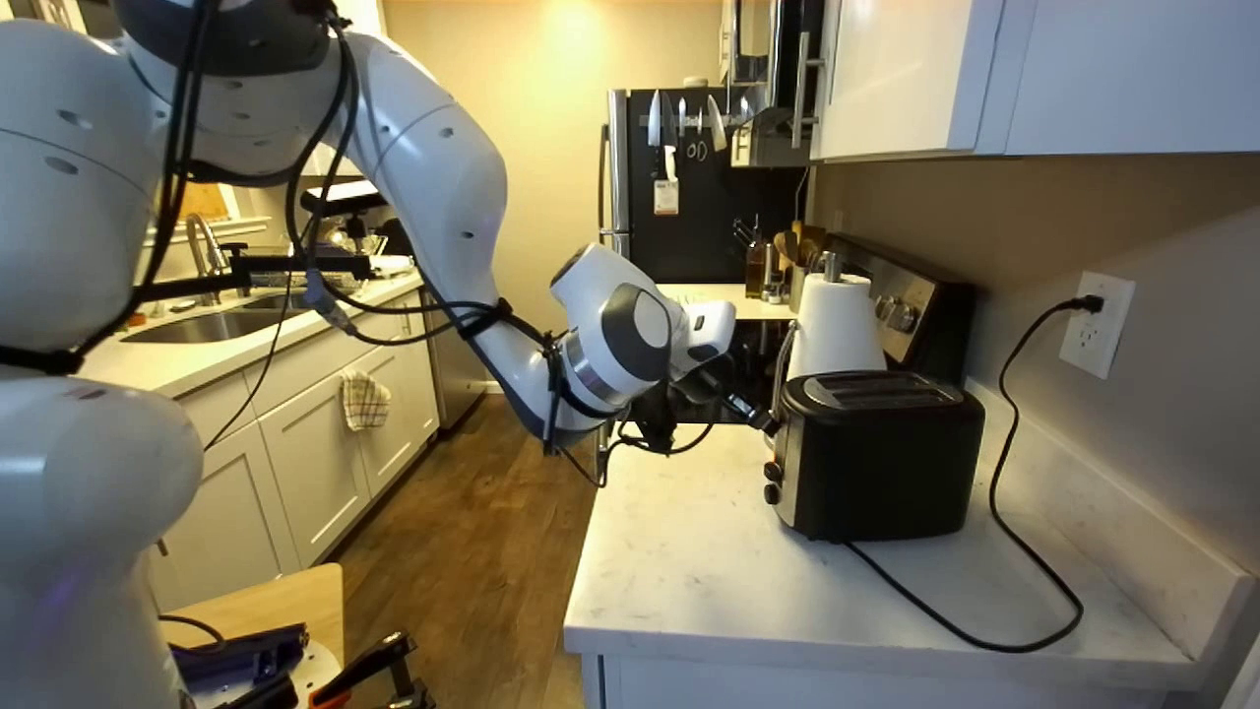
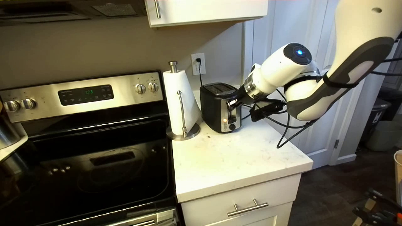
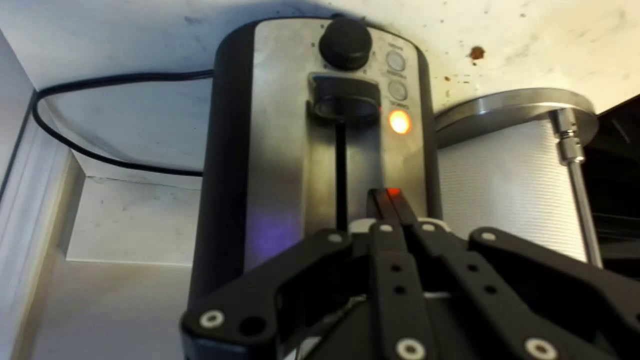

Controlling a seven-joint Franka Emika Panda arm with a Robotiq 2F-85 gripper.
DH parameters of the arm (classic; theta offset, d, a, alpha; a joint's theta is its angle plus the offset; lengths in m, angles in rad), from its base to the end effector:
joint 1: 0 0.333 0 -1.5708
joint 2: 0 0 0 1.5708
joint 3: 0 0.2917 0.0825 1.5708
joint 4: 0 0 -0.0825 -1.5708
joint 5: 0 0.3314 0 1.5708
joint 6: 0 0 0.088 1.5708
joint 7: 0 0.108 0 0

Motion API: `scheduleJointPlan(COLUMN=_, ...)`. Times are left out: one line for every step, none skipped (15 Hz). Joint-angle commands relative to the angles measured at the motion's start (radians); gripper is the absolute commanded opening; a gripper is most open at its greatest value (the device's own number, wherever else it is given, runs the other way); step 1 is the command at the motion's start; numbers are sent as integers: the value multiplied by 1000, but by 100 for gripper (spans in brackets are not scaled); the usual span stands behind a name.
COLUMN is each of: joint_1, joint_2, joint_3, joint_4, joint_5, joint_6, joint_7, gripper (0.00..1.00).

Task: Push the black toaster lever downwards

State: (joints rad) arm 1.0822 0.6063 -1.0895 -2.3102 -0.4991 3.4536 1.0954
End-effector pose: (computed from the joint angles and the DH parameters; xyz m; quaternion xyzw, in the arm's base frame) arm 0.5259 0.0850 0.2974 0.9065 -0.1169 0.4036 0.0400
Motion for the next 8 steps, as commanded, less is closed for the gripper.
scheduleJointPlan(joint_1=12, joint_2=-155, joint_3=81, joint_4=-99, joint_5=198, joint_6=-32, joint_7=-259, gripper=0)
scheduleJointPlan(joint_1=1, joint_2=-185, joint_3=118, joint_4=-112, joint_5=256, joint_6=-47, joint_7=-323, gripper=0)
scheduleJointPlan(joint_1=-18, joint_2=-227, joint_3=163, joint_4=-127, joint_5=303, joint_6=-78, joint_7=-385, gripper=0)
scheduleJointPlan(joint_1=-24, joint_2=-249, joint_3=190, joint_4=-138, joint_5=365, joint_6=-98, joint_7=-446, gripper=0)
scheduleJointPlan(joint_1=-31, joint_2=-270, joint_3=217, joint_4=-146, joint_5=424, joint_6=-117, joint_7=-503, gripper=0)
scheduleJointPlan(joint_1=-5, joint_2=-269, joint_3=173, joint_4=-145, joint_5=310, joint_6=-137, joint_7=-392, gripper=0)
scheduleJointPlan(joint_1=-5, joint_2=-291, joint_3=181, joint_4=-149, joint_5=323, joint_6=-163, joint_7=-417, gripper=0)
scheduleJointPlan(joint_1=-6, joint_2=-302, joint_3=183, joint_4=-150, joint_5=321, joint_6=-179, joint_7=-415, gripper=0)
